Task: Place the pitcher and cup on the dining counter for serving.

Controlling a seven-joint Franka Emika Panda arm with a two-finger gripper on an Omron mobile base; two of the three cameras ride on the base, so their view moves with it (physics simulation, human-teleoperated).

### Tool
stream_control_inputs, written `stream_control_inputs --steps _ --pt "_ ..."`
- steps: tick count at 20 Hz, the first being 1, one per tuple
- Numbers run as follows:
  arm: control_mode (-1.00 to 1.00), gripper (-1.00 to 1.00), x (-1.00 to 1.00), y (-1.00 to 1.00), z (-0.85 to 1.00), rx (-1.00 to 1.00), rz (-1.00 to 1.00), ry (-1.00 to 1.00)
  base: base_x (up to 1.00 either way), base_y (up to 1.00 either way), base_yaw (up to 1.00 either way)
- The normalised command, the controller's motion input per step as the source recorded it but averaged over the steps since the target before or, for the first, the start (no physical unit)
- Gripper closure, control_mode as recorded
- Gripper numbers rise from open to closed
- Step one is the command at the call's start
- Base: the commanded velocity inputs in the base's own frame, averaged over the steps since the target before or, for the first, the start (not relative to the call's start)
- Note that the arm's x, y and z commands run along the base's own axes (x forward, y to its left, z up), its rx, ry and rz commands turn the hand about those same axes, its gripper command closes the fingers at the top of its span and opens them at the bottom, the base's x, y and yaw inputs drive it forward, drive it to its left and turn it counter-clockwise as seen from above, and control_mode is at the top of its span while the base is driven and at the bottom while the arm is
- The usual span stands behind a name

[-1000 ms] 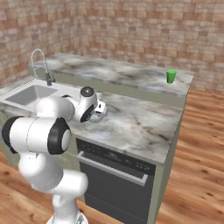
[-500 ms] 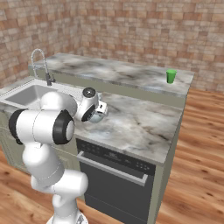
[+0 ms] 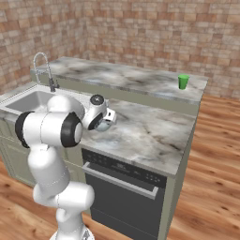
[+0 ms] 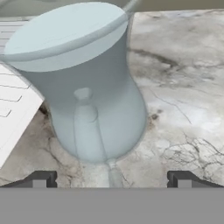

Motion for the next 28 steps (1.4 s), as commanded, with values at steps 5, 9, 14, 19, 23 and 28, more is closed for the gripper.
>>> stream_control_inputs --steps 5,9,14,19,23,28 --pt "-1.0 -1.0 0.18 0.0 -0.11 0.0 0.0 0.0 0.0 0.0 0.0" --pt "-1.0 -1.0 0.1 0.0 -0.11 0.0 0.0 0.0 0.0 0.0 0.0" --pt "-1.0 1.0 0.06 0.02 -0.2 0.0 0.0 0.0 0.0 0.0 0.0" --pt "-1.0 1.0 0.14 0.12 -0.29 0.0 0.0 0.03 0.0 0.0 0.0" --pt "-1.0 1.0 0.04 0.05 -0.01 -0.01 0.0 0.0 0.0 0.0 0.0" --pt "-1.0 1.0 0.0 0.0 0.0 0.0 0.0 0.0 0.0 0.0 0.0"
